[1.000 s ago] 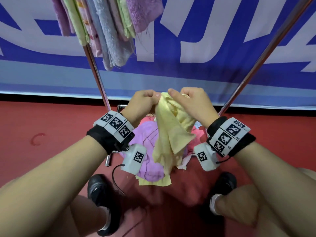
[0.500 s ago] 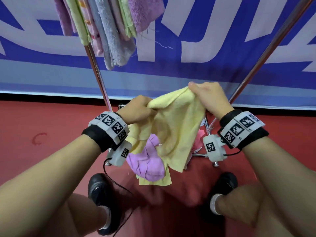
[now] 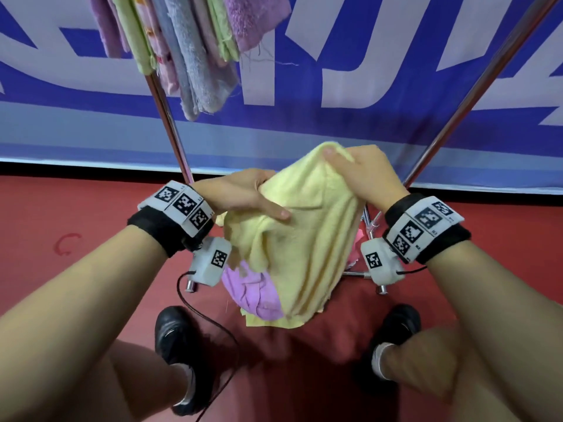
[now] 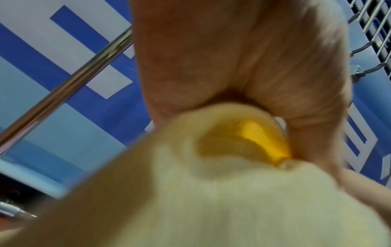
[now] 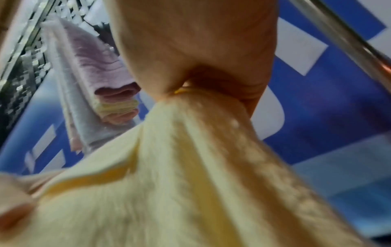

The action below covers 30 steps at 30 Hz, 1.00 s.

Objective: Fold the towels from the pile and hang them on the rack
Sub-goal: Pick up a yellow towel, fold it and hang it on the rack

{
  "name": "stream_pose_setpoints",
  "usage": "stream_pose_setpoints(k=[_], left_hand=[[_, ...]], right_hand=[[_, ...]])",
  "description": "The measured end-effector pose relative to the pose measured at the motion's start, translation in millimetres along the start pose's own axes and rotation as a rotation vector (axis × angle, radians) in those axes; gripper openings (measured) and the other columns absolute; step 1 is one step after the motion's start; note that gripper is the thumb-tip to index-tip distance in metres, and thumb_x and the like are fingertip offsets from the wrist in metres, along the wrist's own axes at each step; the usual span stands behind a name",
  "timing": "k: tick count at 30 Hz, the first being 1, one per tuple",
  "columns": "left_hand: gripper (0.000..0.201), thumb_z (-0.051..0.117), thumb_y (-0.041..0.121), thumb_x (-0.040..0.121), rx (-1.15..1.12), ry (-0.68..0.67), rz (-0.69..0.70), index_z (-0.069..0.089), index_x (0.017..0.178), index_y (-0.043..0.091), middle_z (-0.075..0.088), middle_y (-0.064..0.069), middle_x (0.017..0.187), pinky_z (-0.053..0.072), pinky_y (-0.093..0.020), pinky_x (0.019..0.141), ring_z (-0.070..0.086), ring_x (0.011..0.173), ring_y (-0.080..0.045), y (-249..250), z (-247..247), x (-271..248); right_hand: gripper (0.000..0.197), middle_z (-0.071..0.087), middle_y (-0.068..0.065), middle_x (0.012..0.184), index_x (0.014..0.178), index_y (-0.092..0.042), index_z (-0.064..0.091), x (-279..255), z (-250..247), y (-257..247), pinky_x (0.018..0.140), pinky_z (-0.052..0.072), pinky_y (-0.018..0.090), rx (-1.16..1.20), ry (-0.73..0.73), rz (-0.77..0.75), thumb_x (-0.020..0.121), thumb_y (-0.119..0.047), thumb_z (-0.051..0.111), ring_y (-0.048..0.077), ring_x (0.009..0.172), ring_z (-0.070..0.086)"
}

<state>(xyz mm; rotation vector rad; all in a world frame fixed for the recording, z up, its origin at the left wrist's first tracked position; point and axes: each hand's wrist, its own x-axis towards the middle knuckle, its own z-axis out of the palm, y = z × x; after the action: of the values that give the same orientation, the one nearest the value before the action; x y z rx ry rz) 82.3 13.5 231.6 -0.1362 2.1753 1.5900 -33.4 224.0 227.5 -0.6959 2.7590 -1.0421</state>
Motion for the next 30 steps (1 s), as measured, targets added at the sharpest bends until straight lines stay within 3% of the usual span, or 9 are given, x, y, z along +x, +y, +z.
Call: stream_pose_setpoints(k=[2,4,7,10,12,15,23,28,30], left_hand=[[0.04,0.079,0.008,0.083,-0.061,0.079,0.023,0.065,0.121,0.006,0.074,-0.015,0.112,0.06,-0.041,0.084,0.072,0.099,-0.029,-1.7,-0.1,1.0],[0.021,0.071,0.009,0.09,-0.118,0.173,0.016,0.07,0.111,0.005,0.076,-0.014,0.103,0.06,-0.032,0.072,0.074,0.087,-0.023,-1.8,4.0,3.0],[0.016,0.059,0.015,0.097,-0.132,0.244,-0.021,0.072,0.102,0.006,0.077,-0.008,0.092,0.055,-0.022,0.062,0.073,0.076,-0.016,-1.6,11.9,6.6],[0.02,0.06,0.021,0.098,-0.09,0.241,-0.029,0.072,0.098,0.006,0.076,-0.004,0.086,0.054,-0.02,0.06,0.071,0.073,-0.014,0.3,15.5,9.4],[0.023,0.063,0.027,0.098,-0.021,0.226,-0.05,0.069,0.087,0.007,0.069,0.002,0.066,0.045,-0.018,0.045,0.061,0.051,-0.01,-0.5,14.1,10.0],[0.021,0.068,0.026,0.095,0.101,0.317,-0.049,0.066,0.08,0.011,0.055,0.005,0.056,0.036,-0.018,0.045,0.047,0.045,-0.01,-9.5,3.0,12.6],[0.048,0.05,0.047,0.101,0.54,0.467,0.047,0.06,0.09,0.002,0.063,-0.013,0.079,0.042,-0.033,0.062,0.057,0.071,-0.026,-17.3,-1.3,18.5],[0.033,0.073,0.043,0.088,0.57,0.542,0.274,0.053,0.101,0.02,0.058,0.008,0.074,0.038,-0.026,0.063,0.053,0.067,-0.009,-17.3,4.9,17.5],[0.027,0.068,0.037,0.091,0.646,0.585,0.339,0.056,0.107,0.019,0.063,0.004,0.083,0.042,-0.031,0.07,0.057,0.075,-0.017,-16.9,2.9,16.6]], right_hand=[[0.052,0.054,0.007,0.072,0.064,-0.013,0.051,2.9,-3.1,5.7,0.069,0.037,0.035,0.176,0.035,0.169,0.099,-0.052,0.056,0.021,0.071,0.049],[0.048,0.072,-0.004,0.102,0.098,-0.016,0.068,0.5,0.0,7.8,0.082,0.049,0.028,0.396,-0.107,0.159,0.089,-0.063,0.063,0.013,0.094,0.066],[0.081,0.06,-0.011,0.138,0.14,-0.037,0.047,-11.5,10.9,0.3,0.1,0.045,0.022,0.376,-0.39,-0.045,0.072,-0.063,0.083,0.004,0.125,0.057],[0.03,0.075,0.0,0.101,0.109,-0.027,0.074,-14.7,23.4,-3.3,0.085,0.052,0.036,0.2,-0.357,-0.204,0.086,-0.045,0.079,0.017,0.093,0.067],[0.016,0.074,0.003,0.085,0.092,-0.024,0.077,-10.4,21.9,-1.3,0.073,0.046,0.034,0.178,-0.269,-0.17,0.094,-0.039,0.071,0.012,0.075,0.061],[0.025,0.074,0.005,0.086,0.089,-0.018,0.077,-1.7,17.8,4.1,0.076,0.047,0.034,0.155,-0.128,-0.094,0.098,-0.037,0.064,0.016,0.08,0.063],[0.039,0.038,0.001,0.066,0.058,-0.022,0.042,9.7,12.5,3.0,0.065,0.031,0.035,0.43,0.199,0.183,0.085,-0.042,0.064,0.018,0.066,0.038],[0.044,0.035,0.003,0.07,0.06,-0.023,0.036,14.9,10.4,7.8,0.065,0.03,0.035,0.405,0.259,0.22,0.092,-0.04,0.062,0.018,0.07,0.035],[0.046,0.034,0.002,0.069,0.059,-0.024,0.033,16.5,7.7,10.4,0.065,0.03,0.035,0.393,0.265,0.235,0.09,-0.042,0.062,0.019,0.069,0.034]])
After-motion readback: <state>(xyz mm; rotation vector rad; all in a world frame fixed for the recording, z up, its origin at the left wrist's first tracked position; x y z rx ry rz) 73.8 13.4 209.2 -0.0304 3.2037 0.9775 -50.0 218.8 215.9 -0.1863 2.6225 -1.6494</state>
